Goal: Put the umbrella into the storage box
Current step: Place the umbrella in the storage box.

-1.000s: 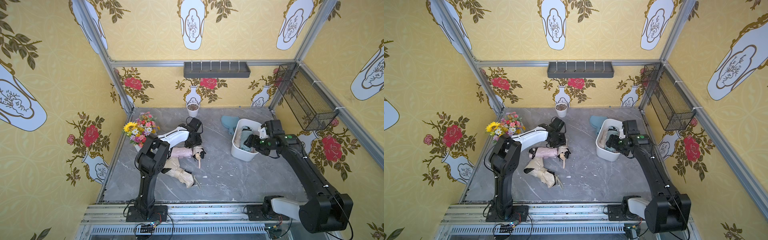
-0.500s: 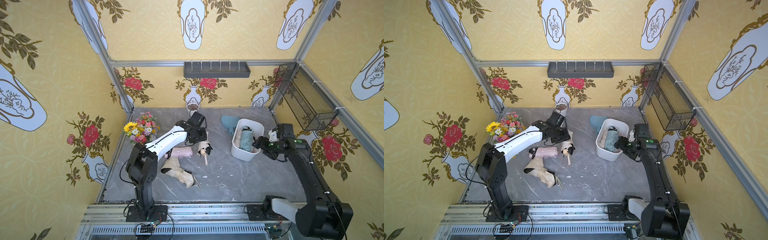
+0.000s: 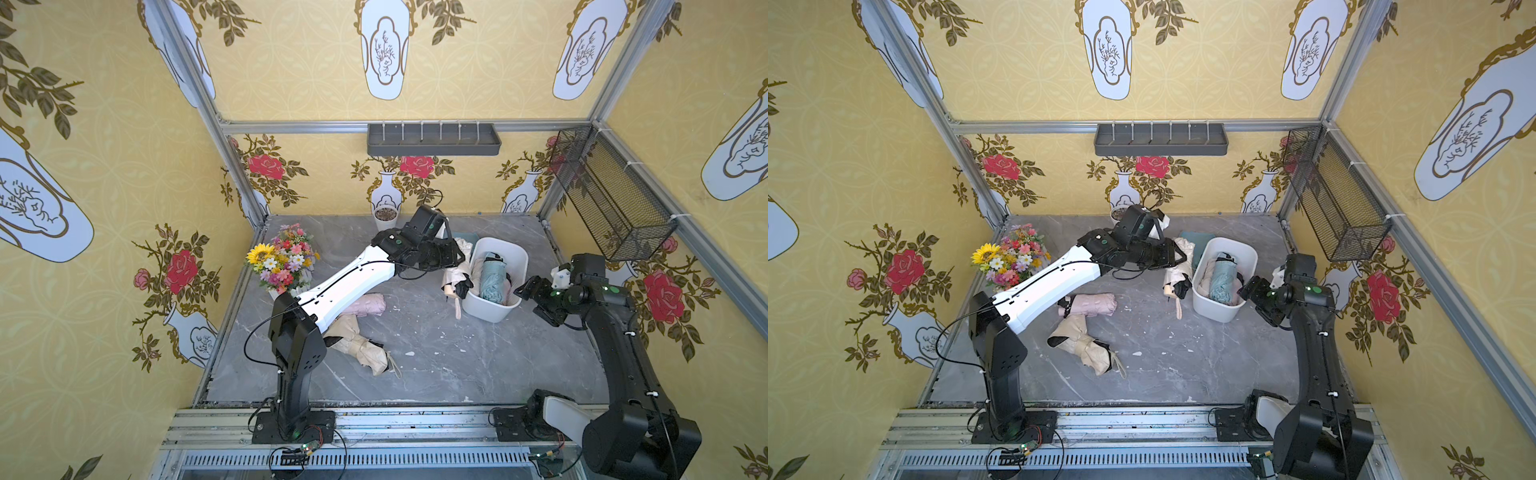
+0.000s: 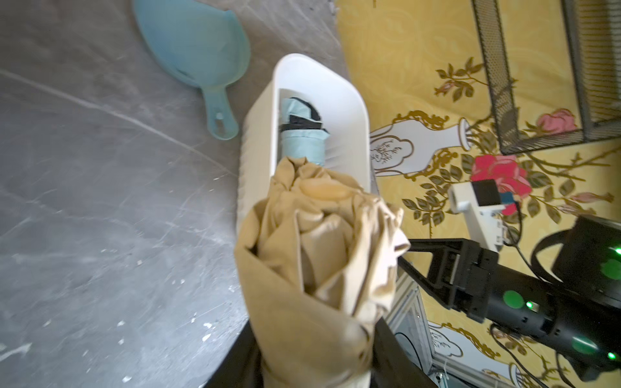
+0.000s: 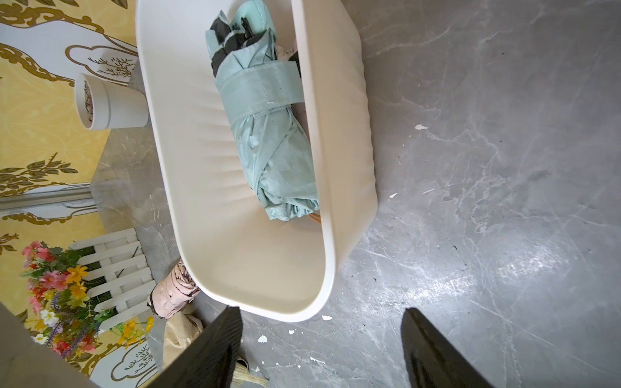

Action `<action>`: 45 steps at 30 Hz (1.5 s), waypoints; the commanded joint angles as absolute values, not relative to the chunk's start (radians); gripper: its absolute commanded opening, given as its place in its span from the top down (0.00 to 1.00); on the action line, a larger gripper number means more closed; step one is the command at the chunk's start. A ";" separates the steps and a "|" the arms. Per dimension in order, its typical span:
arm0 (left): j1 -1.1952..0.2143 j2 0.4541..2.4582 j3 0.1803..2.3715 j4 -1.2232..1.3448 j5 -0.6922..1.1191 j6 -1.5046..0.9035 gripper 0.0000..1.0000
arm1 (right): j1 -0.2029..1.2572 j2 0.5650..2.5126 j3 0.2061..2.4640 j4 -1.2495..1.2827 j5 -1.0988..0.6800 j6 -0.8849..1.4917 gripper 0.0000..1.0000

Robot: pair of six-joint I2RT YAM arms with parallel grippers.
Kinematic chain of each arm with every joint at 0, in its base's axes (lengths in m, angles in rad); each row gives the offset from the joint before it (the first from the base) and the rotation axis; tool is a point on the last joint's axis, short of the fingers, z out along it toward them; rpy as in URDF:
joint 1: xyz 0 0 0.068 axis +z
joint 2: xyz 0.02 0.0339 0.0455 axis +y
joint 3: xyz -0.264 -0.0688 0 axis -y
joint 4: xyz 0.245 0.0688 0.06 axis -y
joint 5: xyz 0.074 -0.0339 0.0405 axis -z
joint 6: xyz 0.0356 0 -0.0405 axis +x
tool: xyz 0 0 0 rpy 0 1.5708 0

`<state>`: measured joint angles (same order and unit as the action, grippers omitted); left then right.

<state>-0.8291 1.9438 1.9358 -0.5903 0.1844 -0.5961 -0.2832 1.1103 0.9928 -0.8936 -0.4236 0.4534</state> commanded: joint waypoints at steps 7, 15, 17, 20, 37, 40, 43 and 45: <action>-0.839 2.070 1.978 -0.324 0.258 -0.539 0.90 | -0.293 1.081 0.989 -0.855 -0.460 0.489 0.22; -0.839 2.227 2.112 -0.256 0.215 -0.473 0.89 | -0.293 1.080 1.012 -0.842 -0.484 0.493 0.22; -0.839 2.263 2.143 -0.258 0.217 -0.465 0.89 | -0.294 1.078 1.015 -0.841 -0.491 0.495 0.22; -0.839 2.302 2.170 -0.262 0.229 -0.456 0.89 | -0.294 1.080 1.020 -0.840 -0.491 0.493 0.22; -0.837 2.280 2.209 -0.319 0.184 -0.430 0.27 | -0.293 1.128 1.030 -0.824 -0.517 0.446 0.23; -0.837 2.234 2.187 -0.334 0.167 -0.436 0.26 | -0.292 1.144 1.057 -0.821 -0.526 0.431 0.24; -0.838 2.182 2.149 -0.372 0.132 -0.445 0.26 | -0.290 1.173 1.086 -0.800 -0.545 0.428 0.27; -0.837 2.145 2.113 -0.404 0.109 -0.455 0.26 | -0.283 1.201 1.110 -0.791 -0.551 0.432 0.31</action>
